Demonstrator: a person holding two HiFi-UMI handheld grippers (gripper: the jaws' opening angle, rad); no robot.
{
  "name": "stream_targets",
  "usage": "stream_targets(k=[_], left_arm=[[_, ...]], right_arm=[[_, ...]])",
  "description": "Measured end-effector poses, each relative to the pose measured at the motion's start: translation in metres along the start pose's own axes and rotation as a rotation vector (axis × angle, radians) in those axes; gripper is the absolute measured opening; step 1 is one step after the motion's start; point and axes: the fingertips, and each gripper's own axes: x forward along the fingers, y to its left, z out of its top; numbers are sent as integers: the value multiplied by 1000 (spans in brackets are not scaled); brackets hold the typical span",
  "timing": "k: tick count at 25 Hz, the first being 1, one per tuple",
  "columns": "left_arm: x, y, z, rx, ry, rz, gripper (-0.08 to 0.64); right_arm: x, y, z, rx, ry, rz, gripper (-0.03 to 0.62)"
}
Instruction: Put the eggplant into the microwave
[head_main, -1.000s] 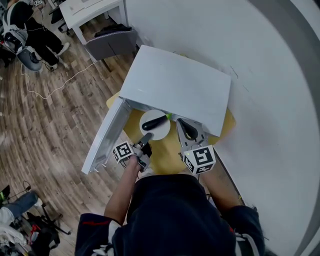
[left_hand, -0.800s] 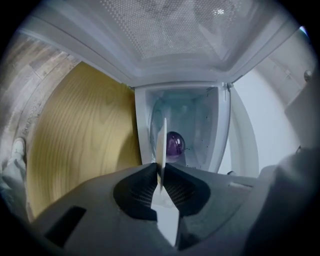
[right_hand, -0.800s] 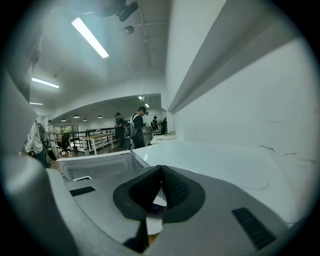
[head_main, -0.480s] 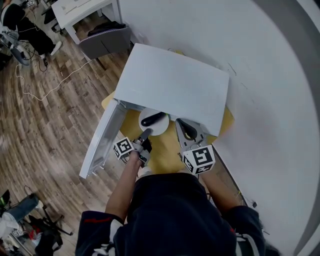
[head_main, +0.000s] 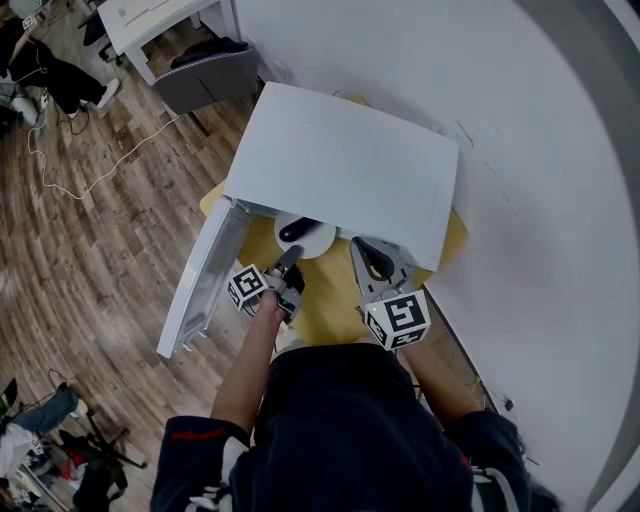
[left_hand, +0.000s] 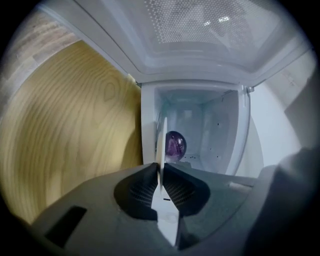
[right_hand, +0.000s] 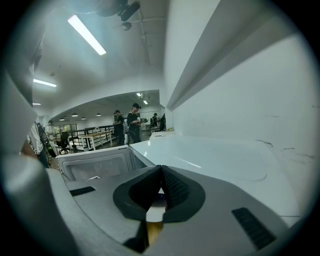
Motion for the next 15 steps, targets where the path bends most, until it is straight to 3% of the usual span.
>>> stream_targets(k=[15], left_arm=[[31,-6,9,3,4,0,34]], right_arm=[[-8,-2,-6,7,10,-28,12]])
